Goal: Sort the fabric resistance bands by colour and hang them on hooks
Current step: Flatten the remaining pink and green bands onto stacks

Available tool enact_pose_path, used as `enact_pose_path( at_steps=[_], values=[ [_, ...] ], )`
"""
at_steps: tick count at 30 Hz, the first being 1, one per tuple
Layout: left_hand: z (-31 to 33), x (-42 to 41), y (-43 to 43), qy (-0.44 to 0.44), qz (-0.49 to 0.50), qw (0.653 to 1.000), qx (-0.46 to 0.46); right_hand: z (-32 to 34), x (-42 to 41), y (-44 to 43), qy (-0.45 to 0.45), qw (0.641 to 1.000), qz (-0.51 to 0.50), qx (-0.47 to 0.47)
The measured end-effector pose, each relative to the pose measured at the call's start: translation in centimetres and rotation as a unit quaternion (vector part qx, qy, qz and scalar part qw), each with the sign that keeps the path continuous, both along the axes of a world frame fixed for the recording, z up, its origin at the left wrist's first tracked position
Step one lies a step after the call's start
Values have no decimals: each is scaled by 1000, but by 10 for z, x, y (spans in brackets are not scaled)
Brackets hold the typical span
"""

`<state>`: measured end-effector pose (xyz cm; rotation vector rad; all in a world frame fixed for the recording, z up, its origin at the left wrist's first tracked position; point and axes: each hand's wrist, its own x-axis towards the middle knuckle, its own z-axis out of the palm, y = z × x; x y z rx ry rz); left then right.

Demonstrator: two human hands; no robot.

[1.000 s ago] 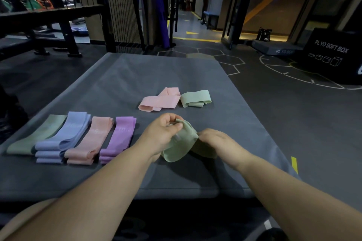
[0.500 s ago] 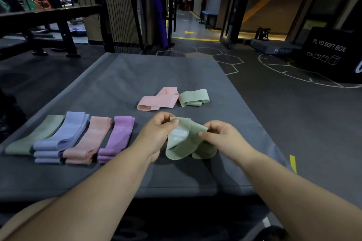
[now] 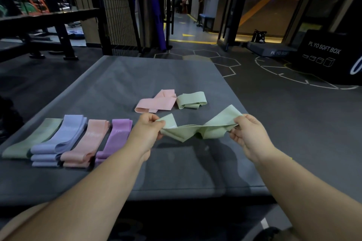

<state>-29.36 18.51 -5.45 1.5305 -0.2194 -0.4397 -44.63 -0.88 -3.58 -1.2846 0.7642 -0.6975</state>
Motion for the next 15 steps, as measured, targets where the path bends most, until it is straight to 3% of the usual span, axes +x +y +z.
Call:
enact_pose_path(
  at_steps=[10, 15],
  values=[
    [11, -7, 6, 74, -24, 995, -55, 1, -2, -14, -13, 996, -36, 79],
    [10, -6, 5, 100, -27, 993, -59, -3, 0, -22, 8, 994, 0, 110]
  ],
)
